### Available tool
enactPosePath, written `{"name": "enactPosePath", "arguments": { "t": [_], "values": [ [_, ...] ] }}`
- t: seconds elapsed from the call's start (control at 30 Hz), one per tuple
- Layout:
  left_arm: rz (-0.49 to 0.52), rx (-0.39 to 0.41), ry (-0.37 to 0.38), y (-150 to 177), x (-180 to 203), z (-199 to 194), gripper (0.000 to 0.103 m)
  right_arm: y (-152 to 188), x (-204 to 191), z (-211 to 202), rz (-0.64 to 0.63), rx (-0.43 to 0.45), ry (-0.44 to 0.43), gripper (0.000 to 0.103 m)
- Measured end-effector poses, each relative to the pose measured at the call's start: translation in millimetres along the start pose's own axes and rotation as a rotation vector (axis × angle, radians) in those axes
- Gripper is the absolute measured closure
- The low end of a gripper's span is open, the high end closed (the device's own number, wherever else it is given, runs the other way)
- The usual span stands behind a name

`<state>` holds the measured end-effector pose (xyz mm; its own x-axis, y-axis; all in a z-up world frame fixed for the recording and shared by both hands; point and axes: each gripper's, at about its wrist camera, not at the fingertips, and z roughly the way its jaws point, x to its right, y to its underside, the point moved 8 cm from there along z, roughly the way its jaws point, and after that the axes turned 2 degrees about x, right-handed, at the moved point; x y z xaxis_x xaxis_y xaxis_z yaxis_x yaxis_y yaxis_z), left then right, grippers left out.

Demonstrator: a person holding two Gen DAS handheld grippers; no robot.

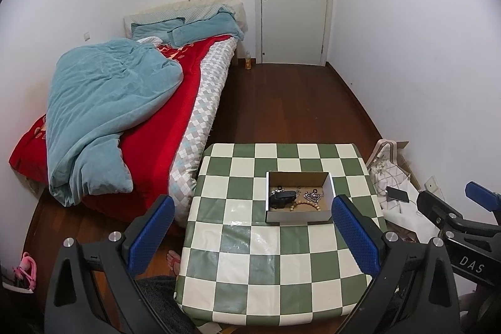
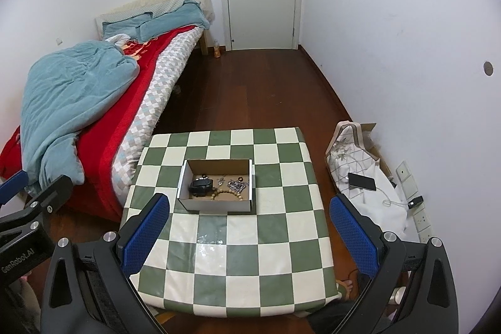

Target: Organize jewelry

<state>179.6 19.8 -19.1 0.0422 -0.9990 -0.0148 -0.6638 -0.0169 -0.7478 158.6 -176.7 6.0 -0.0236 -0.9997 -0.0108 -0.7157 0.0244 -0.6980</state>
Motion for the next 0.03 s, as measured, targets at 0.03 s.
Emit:
{"name": "enactPosePath", "arguments": {
  "t": [0.03],
  "values": [
    [0.002, 0.0, 0.002, -1.0, 0.0, -0.1, 0.001, -0.4, -0.2, -0.1, -0.002, 0.001, 0.003, 0.0]
  ]
}}
